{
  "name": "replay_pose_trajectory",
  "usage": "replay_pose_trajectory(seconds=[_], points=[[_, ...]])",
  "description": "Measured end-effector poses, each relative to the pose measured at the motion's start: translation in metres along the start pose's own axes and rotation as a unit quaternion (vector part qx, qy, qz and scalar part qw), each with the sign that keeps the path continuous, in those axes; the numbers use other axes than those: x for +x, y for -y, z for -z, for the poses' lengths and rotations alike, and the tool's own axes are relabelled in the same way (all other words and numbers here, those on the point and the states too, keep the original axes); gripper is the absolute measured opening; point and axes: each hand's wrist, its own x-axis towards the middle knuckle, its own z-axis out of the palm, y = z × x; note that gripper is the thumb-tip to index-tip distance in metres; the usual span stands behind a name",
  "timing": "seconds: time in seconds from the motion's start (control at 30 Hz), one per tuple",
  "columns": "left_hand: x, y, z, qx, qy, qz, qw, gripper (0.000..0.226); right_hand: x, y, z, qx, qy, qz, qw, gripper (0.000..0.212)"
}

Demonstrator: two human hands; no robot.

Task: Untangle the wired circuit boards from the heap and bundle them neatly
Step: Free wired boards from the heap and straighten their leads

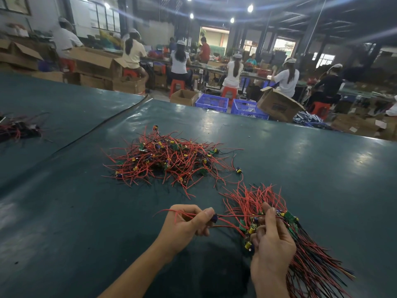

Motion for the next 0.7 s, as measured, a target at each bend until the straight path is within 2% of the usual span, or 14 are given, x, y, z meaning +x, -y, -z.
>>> replay_pose_trajectory(seconds=[0.17,0.3,0.37,0.53,0.7], points=[[0.001,-0.001,0.002,-0.008,-0.043,-0.008,0.999,0.032,-0.003,-0.007,0.000,-0.041,0.006,0.056,0.998,0.020],[0.011,-0.006,0.018,-0.089,-0.154,0.014,0.984,0.037,0.008,-0.004,0.007,0.001,-0.027,0.039,0.999,0.028],[0.014,-0.009,0.026,-0.139,-0.162,0.041,0.976,0.037,0.010,-0.003,0.008,0.010,-0.022,0.022,0.999,0.027],[0.012,-0.009,0.023,-0.290,-0.061,0.176,0.939,0.026,0.003,-0.003,-0.001,0.000,0.067,-0.066,0.996,0.016],[0.000,-0.005,0.008,-0.248,0.094,0.256,0.930,0.028,-0.018,-0.010,-0.009,-0.108,0.219,-0.082,0.966,0.039]])
